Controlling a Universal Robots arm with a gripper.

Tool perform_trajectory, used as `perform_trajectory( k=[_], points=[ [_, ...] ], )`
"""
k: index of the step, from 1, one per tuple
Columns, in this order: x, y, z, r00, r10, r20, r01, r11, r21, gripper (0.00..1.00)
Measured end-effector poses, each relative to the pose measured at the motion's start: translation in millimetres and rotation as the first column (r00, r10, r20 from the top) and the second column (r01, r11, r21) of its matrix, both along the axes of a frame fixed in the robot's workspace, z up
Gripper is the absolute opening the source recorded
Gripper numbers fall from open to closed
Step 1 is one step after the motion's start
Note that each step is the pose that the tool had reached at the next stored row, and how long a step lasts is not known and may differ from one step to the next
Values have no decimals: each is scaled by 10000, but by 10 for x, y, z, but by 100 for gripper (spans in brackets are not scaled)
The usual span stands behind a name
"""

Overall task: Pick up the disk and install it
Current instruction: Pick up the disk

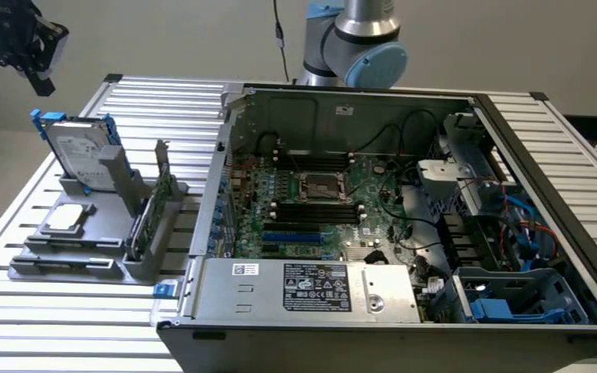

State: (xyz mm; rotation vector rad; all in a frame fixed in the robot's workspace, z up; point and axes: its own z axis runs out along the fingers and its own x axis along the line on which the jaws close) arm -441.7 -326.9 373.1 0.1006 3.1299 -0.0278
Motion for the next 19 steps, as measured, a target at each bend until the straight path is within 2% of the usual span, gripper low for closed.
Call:
perform_trajectory(
  k=[11, 15, 19],
  points=[
    [-4, 0, -1, 10000, 80, 3, -80, 10000, 1, 11],
    [-4, 0, 0, 9969, 784, 1, -784, 9969, -1, 11],
    [-5, 1, 0, 9885, 1513, 2, -1513, 9885, 0, 11]
  ],
)
